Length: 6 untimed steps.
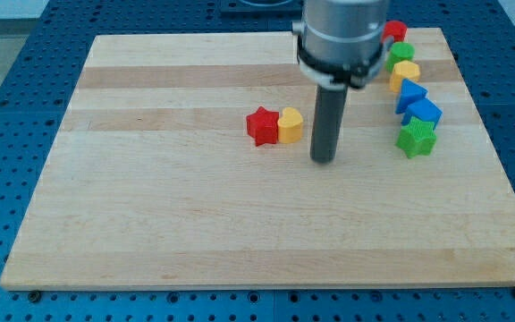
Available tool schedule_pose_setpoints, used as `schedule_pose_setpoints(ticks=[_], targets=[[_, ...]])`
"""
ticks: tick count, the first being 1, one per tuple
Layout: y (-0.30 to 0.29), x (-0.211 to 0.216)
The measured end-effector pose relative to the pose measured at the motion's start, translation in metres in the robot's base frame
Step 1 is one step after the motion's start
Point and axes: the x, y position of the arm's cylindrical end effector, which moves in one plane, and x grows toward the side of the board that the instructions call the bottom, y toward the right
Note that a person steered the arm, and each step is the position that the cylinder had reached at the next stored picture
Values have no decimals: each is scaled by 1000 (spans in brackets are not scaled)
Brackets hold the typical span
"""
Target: Move your arm to the right side of the blue cube
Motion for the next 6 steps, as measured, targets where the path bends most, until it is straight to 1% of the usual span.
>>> schedule_pose_setpoints(ticks=[1,2,3,4,5,6], targets=[[24,37],[73,31],[126,11],[182,1],[224,-29],[243,-82]])
